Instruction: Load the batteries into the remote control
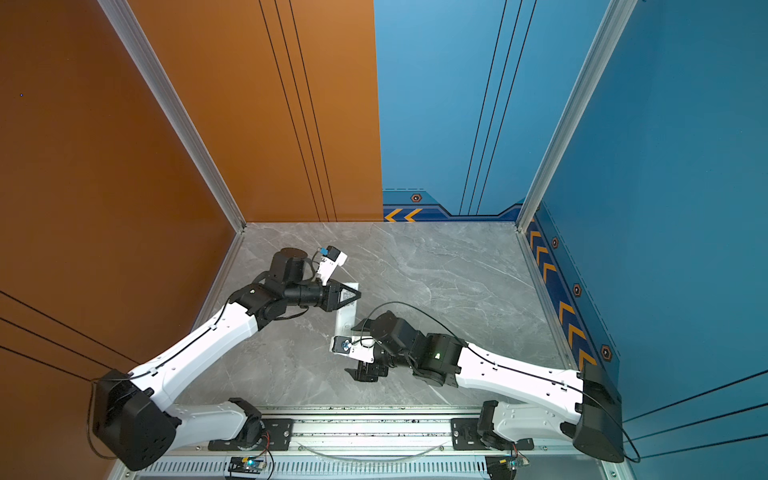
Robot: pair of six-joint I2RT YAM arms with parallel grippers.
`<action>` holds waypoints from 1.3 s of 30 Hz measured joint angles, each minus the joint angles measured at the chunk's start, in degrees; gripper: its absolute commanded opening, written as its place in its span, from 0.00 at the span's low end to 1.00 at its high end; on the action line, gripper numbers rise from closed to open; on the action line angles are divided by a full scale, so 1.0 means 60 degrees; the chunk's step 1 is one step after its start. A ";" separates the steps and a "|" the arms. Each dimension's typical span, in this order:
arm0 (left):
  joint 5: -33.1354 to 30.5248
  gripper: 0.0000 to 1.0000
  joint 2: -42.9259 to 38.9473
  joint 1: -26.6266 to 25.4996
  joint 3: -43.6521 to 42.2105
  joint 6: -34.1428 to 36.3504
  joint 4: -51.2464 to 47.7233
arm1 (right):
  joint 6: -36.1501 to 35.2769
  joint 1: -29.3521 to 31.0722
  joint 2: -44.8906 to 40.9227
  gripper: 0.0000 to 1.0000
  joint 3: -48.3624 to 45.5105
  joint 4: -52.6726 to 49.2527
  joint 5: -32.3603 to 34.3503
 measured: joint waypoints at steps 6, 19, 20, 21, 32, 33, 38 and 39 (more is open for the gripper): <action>0.0000 0.00 0.0000 -0.0025 0.0000 0.0000 0.0004 | -0.0007 0.0000 0.0262 0.89 0.0004 0.0248 0.0215; 0.0004 0.00 0.0000 -0.0062 0.0000 0.0004 0.0004 | -0.0127 -0.0007 0.0634 0.89 0.0175 0.0444 0.0222; 0.0004 0.00 0.0000 -0.0062 0.0000 0.0004 0.0004 | -0.0149 -0.0007 0.0634 0.89 0.0175 0.0463 0.0222; 0.0004 0.00 0.0000 -0.0062 0.0000 0.0004 0.0004 | -0.0157 -0.0011 0.0634 0.89 0.0175 0.0477 0.0222; 0.0007 0.00 0.0000 -0.0062 0.0000 0.0000 0.0004 | -0.0186 -0.0018 0.0900 0.89 0.0299 0.0557 0.0219; 0.0007 0.00 0.0000 -0.0062 0.0000 0.0000 0.0004 | -0.0186 -0.0022 0.0907 0.89 0.0299 0.0561 0.0219; 0.0007 0.00 0.0000 -0.0062 0.0000 0.0000 0.0004 | -0.0186 -0.0040 0.0940 0.88 0.0299 0.0568 0.0215; 0.0007 0.00 0.0000 -0.0062 0.0000 0.0000 0.0004 | -0.0186 -0.0047 0.0940 0.88 0.0299 0.0568 0.0211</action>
